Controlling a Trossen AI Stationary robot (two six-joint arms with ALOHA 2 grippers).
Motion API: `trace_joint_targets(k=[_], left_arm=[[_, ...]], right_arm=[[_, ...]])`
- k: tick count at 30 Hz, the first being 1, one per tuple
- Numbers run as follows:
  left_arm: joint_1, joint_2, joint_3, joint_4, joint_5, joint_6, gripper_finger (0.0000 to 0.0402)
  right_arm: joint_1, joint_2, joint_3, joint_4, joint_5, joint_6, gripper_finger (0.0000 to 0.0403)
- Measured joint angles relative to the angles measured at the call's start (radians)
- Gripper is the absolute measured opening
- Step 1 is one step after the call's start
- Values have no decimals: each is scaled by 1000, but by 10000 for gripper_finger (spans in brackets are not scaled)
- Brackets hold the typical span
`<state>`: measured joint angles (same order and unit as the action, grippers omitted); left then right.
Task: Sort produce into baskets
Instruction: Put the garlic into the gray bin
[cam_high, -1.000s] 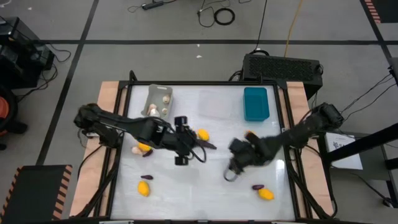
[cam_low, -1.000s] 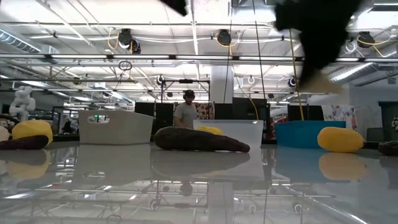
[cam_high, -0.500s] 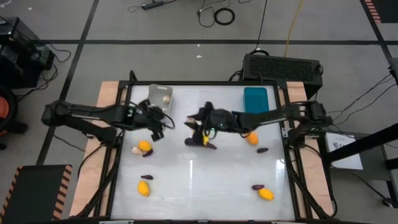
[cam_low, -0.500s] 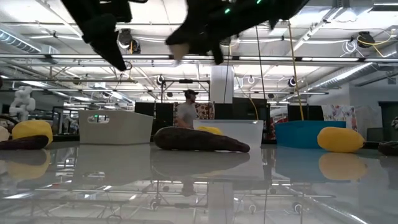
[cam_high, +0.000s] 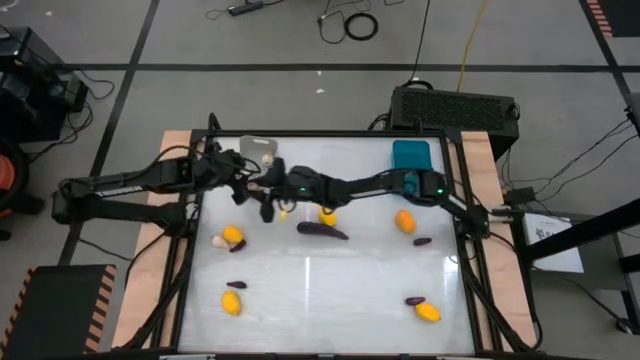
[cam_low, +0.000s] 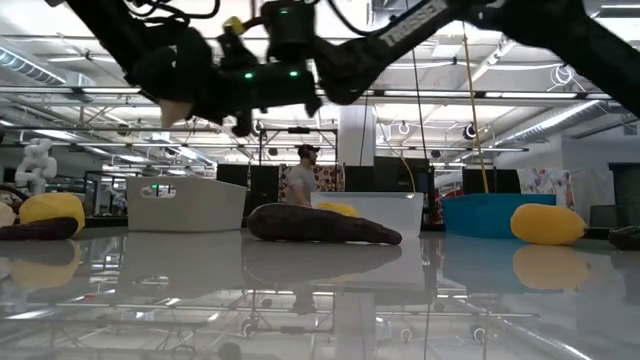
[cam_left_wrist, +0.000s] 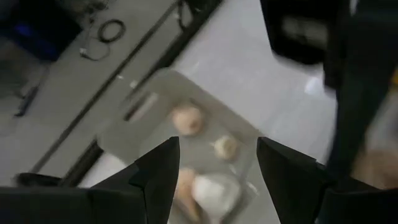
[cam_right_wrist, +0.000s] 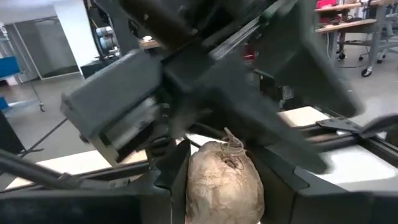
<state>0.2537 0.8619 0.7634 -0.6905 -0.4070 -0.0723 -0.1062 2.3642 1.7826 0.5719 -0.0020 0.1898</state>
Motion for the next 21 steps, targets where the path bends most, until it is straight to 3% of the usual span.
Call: trace_joint_targets(k=[8, 21], left_arm=[[73, -71, 3, -14, 5, 26, 224], [96, -111, 3, -92, 13, 53, 224]], right_arm=[[-5, 151, 291, -142, -4, 9, 130], [-33, 221, 365, -163, 8, -37, 130]])
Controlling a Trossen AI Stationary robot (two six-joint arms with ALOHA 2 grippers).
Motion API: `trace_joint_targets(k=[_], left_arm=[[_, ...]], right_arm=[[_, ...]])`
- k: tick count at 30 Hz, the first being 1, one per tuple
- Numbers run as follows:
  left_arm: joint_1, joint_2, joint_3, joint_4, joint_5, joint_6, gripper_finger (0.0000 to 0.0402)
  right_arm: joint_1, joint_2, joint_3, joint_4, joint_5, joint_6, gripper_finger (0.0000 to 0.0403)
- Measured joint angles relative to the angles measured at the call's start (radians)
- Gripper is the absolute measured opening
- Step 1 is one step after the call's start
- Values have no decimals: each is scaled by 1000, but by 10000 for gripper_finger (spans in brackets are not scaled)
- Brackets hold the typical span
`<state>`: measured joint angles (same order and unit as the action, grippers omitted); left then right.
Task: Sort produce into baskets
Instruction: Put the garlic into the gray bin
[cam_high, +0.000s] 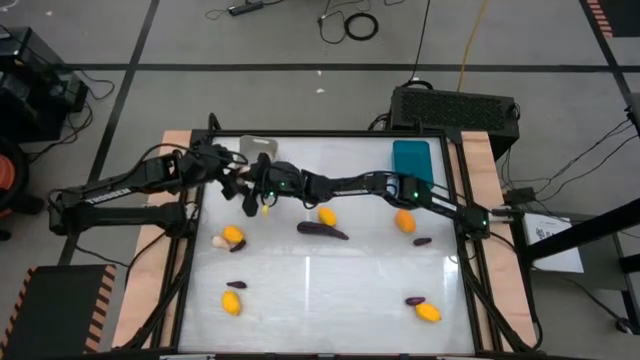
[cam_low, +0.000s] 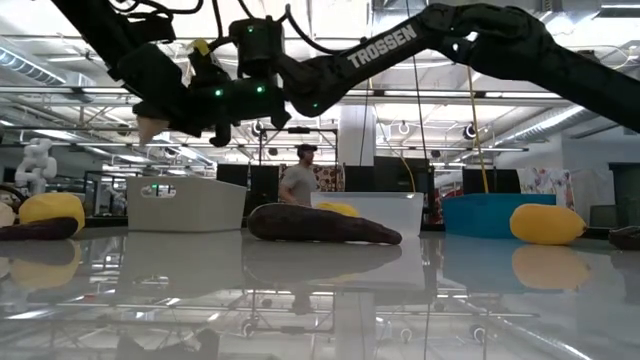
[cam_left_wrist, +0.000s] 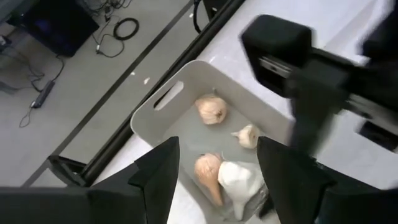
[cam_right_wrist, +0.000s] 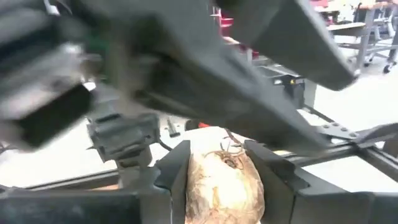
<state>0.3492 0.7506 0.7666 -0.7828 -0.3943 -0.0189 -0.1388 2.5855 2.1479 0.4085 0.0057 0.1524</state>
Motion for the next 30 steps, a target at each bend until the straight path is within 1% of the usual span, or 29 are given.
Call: trace_joint_targets(k=[1, 2, 5, 6, 7, 11, 13, 15, 19, 23, 26, 30], left_arm=[[0, 0, 0, 1, 1, 0, 224], [0, 0, 0, -1, 0, 0, 224], [0, 0, 0, -1, 0, 7, 224], [0, 0, 0, -1, 0, 8, 224], [0, 0, 0, 0, 0, 8, 224], [0, 0, 0, -1, 0, 8, 224], [0, 0, 0, -1, 0, 9, 224], [0, 0, 0, -1, 0, 9, 224], [0, 0, 0, -2, 2, 8, 224], [0, 0, -8, -3, 24, 2, 224], [0, 0, -23, 6, 26, 2, 224], [0, 0, -24, 10, 27, 2, 224]], right_arm=[[-5, 0, 0, -9, 8, -3, 130], [-8, 0, 0, -24, 39, -3, 130], [-17, 0, 0, -88, 242, 11, 130], [-22, 0, 0, -114, 289, 25, 130], [-31, 0, 0, -142, 304, 42, 130], [-60, -1, 0, -243, 280, 89, 132], [-64, -1, 0, -264, 273, 90, 142], [-63, -1, 0, -270, 249, 90, 161], [-63, -2, 0, -275, 232, 91, 216], [-64, -31, 0, -341, 231, 98, 266], [-71, -70, 0, -411, 231, 94, 288], [-87, -156, 0, -622, 231, 95, 299]])
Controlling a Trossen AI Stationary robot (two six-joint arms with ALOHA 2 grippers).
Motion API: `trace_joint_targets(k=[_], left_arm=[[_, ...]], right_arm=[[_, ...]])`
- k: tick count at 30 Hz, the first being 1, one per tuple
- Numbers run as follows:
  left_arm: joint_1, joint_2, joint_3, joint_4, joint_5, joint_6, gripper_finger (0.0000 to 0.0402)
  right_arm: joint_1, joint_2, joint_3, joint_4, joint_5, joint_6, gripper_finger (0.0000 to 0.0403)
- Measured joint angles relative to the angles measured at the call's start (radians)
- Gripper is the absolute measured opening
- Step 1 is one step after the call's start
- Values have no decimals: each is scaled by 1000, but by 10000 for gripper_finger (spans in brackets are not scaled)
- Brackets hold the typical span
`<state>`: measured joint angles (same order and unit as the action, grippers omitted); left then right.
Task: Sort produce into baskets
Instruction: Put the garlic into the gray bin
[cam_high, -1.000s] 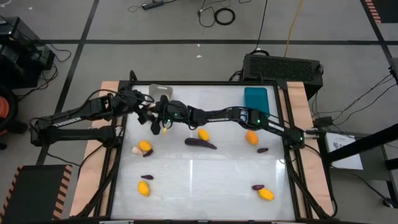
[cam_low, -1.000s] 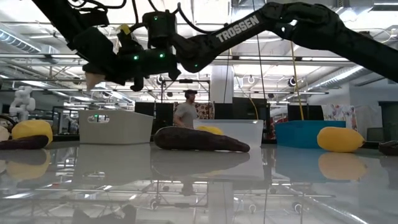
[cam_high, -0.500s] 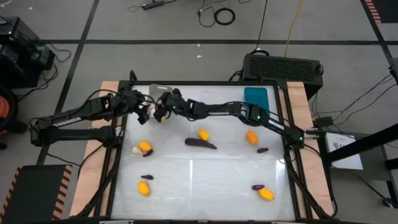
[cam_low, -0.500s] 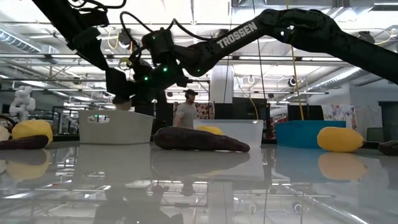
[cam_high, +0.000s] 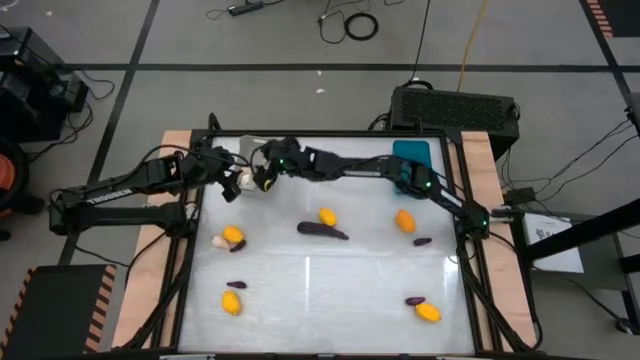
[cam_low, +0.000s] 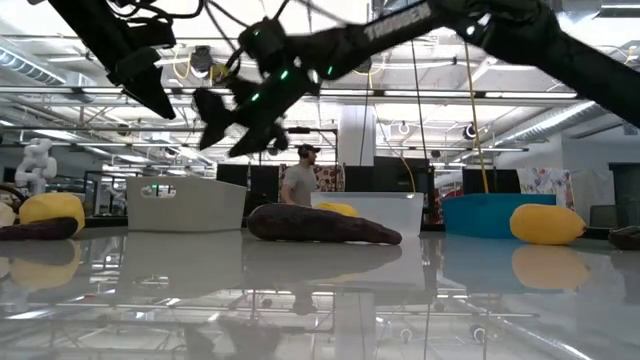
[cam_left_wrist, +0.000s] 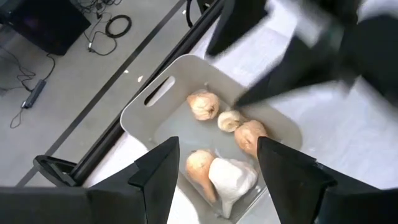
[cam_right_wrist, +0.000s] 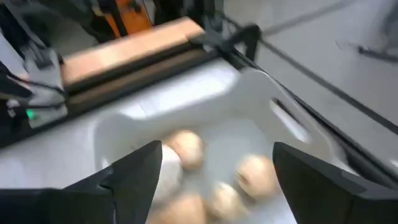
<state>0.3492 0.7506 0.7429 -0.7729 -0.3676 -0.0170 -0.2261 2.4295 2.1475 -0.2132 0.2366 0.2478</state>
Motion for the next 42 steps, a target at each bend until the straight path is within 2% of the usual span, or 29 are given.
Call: trace_joint_targets(k=[5, 11, 15, 19, 22, 27, 29, 32, 36, 39, 42], left_arm=[[-1, -1, 0, 0, 0, -2, 224], [-3, 2, 0, 2, 25, -4, 224], [-3, 3, 0, 10, 133, -22, 224], [-9, 2, -16, 84, 296, -106, 224], [-45, 8, -36, 155, 406, -159, 224], [-165, 38, -39, 272, 491, -289, 224], [-236, 50, -39, 347, 497, -315, 224], [-340, 74, -39, 448, 489, -319, 224], [-468, 118, -38, 486, 422, -344, 224], [-556, 167, -38, 472, 338, -376, 224], [-622, 231, -32, 468, 302, -419, 224]], right_arm=[[-11, -125, 0, -354, 0, -5, 299], [12, -248, -1, -654, -8, -31, 299], [51, -327, 0, -868, -9, -41, 299], [111, -389, -1, -1020, -9, 3, 299], [168, -436, 0, -1110, -8, 9, 299], [294, -498, -1, -1264, -43, -54, 299], [356, -537, -1, -1300, -62, -62, 299], [454, -608, -1, -1303, -37, -31, 299], [603, -731, -61, -1233, 138, 71, 299], [713, -842, -203, -1153, 248, 158, 299], [798, -955, -416, -1025, 321, 234, 299]])
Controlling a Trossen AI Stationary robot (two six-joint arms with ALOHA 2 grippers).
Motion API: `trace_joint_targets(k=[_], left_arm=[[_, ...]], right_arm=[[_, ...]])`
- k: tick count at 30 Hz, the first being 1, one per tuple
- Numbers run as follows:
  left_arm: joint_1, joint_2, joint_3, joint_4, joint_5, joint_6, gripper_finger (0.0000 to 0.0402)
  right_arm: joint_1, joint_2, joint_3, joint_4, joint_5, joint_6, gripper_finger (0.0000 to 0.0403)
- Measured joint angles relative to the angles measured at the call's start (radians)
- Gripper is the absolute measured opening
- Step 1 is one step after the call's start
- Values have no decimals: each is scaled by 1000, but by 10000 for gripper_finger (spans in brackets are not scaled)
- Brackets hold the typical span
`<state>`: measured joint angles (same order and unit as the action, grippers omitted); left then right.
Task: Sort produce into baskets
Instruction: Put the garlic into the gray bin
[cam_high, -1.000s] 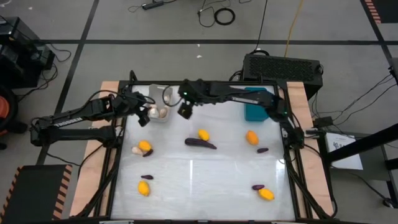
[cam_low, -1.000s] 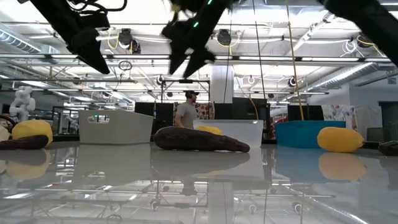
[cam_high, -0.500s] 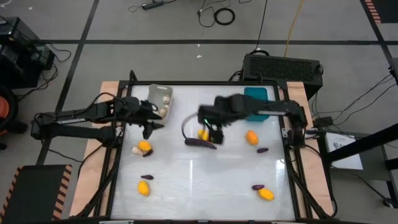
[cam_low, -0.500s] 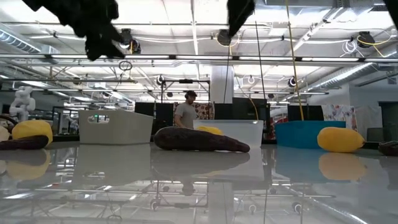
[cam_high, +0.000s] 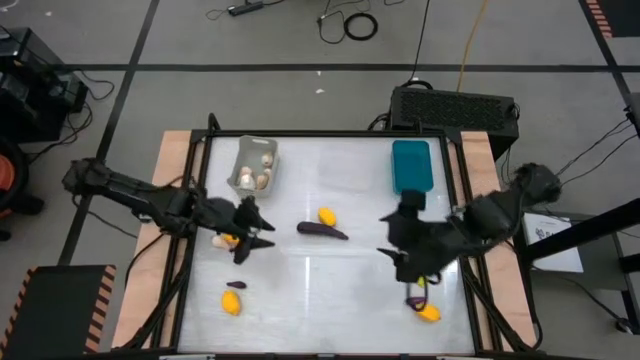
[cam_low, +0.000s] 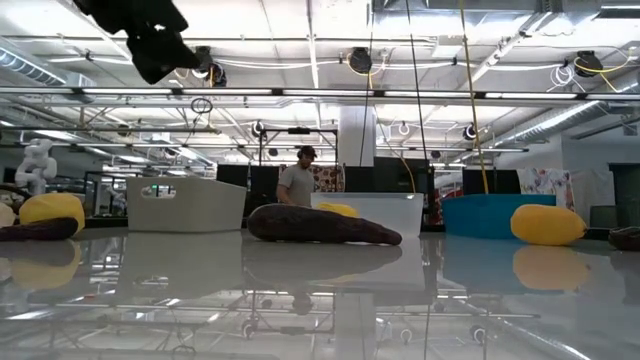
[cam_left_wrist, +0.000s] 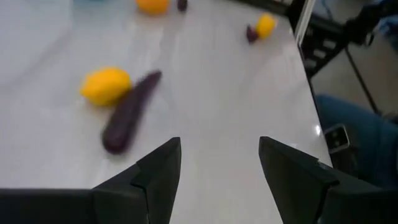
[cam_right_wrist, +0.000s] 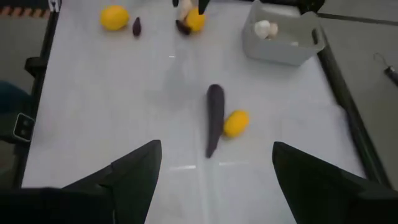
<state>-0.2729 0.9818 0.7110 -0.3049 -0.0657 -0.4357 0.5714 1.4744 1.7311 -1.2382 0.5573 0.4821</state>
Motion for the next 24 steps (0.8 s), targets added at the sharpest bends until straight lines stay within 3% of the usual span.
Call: trace_joint_targets(k=[7, 14, 18, 24], left_arm=[[-109, 150, 135, -134, -44, -57, 218], [-183, 221, 192, -252, 11, -162, 188], [-214, 247, 192, -376, 34, -297, 175], [-239, 265, 191, -525, 35, -413, 171]], right_arm=[[78, -170, -514, 408, 13, 141, 299], [119, -151, -823, 924, -40, 204, 299], [163, -95, -919, 1125, -39, 213, 299], [168, -74, -897, 1157, -54, 220, 299]])
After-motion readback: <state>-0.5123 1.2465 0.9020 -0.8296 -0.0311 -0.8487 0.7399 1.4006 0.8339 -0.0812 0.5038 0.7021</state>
